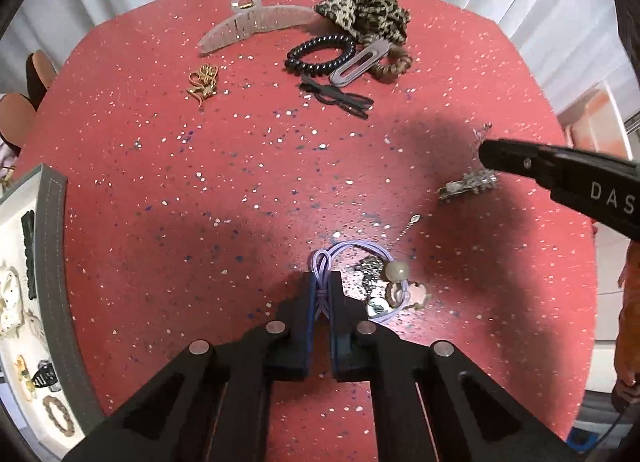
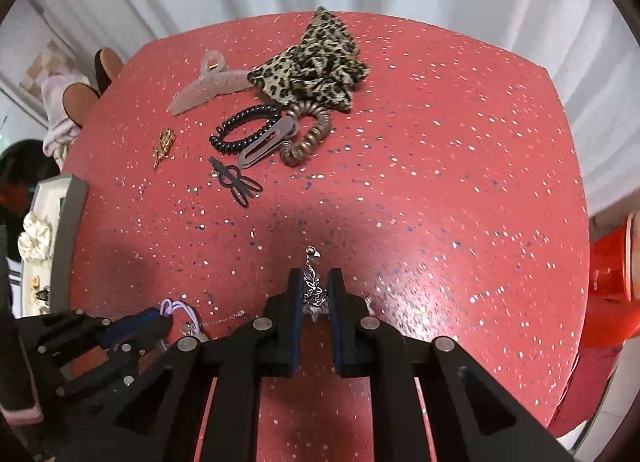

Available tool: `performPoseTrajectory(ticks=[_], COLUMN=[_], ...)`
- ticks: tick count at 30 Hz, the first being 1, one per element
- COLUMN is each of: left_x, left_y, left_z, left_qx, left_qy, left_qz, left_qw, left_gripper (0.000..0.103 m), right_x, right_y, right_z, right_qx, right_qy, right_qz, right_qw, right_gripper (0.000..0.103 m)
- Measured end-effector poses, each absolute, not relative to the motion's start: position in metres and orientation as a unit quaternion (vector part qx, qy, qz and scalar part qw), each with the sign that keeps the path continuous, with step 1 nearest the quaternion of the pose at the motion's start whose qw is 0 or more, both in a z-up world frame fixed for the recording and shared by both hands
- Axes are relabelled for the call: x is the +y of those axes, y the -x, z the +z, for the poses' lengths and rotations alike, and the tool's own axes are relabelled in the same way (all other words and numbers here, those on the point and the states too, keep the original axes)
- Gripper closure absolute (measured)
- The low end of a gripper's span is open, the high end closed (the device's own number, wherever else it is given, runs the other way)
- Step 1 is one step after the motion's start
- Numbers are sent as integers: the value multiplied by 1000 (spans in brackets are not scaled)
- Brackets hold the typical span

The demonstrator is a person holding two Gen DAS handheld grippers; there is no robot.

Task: Organize jewelry
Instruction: 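Lift and carry the lavender hair tie and silver charm over the tray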

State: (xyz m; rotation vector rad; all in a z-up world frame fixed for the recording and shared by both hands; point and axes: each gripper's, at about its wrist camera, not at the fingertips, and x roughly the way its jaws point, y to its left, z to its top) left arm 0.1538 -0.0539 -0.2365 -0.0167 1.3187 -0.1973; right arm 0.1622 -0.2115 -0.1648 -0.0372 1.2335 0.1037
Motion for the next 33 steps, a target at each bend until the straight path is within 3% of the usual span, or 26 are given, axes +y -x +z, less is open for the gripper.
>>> performPoseTrajectory(ticks=[9,33], left_x=[-35,-2], left_y=[-140,-112], left_z=[-199,-159], left_qx=[590,573], left_qy=[28,73], left_qz=[-112,-94], left_qw=[799,811], left_gripper=[96,96], right_x=[-234,-209], right_y=[-140,-100], right_z=[-148,-120], right_qx=[578,580], right_qy=[-25,-57], right_qz=[47,56], right_qw=[815,811], right_gripper=[90,90])
